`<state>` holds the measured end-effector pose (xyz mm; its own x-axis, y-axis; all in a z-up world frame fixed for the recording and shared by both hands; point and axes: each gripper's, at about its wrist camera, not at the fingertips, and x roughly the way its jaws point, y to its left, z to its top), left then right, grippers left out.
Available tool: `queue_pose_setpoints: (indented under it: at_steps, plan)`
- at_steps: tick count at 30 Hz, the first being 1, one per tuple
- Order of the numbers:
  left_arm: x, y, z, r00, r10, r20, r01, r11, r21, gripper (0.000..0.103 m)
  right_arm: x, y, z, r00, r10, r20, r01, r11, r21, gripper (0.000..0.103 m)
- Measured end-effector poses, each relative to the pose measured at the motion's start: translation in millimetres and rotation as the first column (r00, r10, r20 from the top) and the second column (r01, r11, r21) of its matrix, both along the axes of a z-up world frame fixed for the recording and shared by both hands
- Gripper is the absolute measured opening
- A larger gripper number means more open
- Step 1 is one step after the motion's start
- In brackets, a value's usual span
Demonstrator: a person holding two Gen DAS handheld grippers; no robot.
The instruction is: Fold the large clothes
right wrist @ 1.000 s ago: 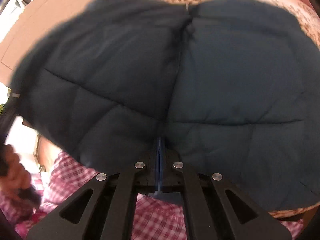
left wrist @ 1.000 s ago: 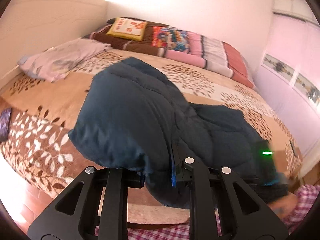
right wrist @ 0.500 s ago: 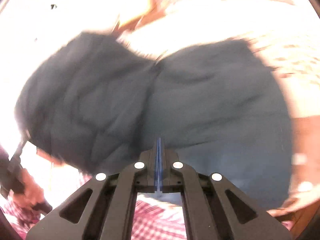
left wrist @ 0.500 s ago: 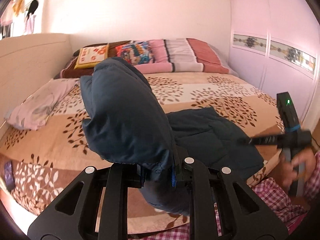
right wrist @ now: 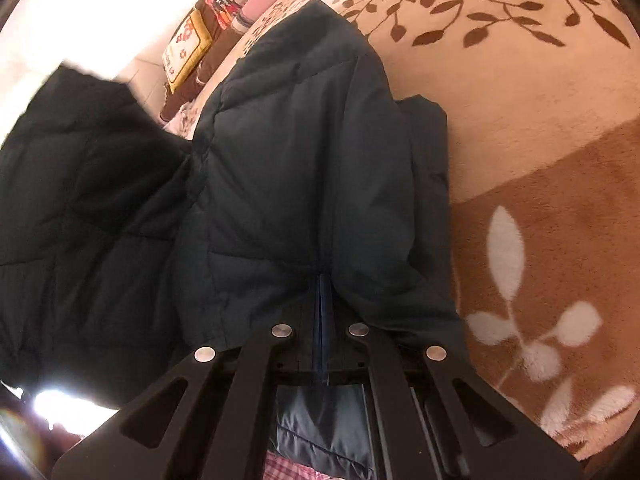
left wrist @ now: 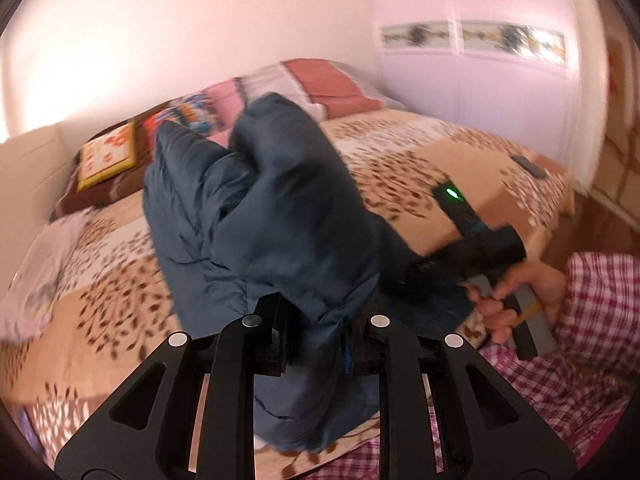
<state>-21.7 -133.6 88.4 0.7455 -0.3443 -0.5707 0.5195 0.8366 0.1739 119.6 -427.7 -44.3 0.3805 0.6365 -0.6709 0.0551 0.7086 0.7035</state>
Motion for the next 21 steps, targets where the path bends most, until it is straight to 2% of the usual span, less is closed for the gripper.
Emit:
queue_pose_setpoints:
  at_steps: [3,7,11,16,18,21]
  plan:
    - [-2.4,-39.7,-17.2,0.995,-0.099,-0.017,0.100,0.992,0.074,0.020,0.8,-8.7,-4.1,1.000,-0.002,-0.011,0.002,0.999,0.040,0.001]
    - [-2.8,-73.0,-40.5,0.981,-0.187,-0.060,0.193,0.973,0.127,0.024,4.1,-14.4,-11.2,1.000,-0.011,-0.023,0.013,0.997,0.081,0.001]
    - [1.9,-87.6,-64.9,0.965,-0.232,-0.124,0.249,0.958,0.143,0.028,9.7,-25.3,-18.3,0.999,-0.022,-0.034,0.026,0.993,0.119,0.000]
    - [8.1,-95.4,-85.8,0.951,-0.247,-0.188,0.273,0.953,0.130,0.029,1.4,-53.9,-25.7,0.995,-0.080,-0.066,0.091,0.978,0.190,0.000]
    - [10.1,-97.5,-92.3,0.947,-0.247,-0.208,0.275,0.954,0.120,0.029,-7.3,-71.1,-24.6,0.993,-0.100,-0.064,0.109,0.979,0.174,0.000]
    - [12.3,-99.0,-101.4,0.941,-0.242,-0.235,0.271,0.957,0.102,0.030,-16.1,-91.7,-10.0,0.990,-0.135,-0.041,0.138,0.987,0.087,0.000]
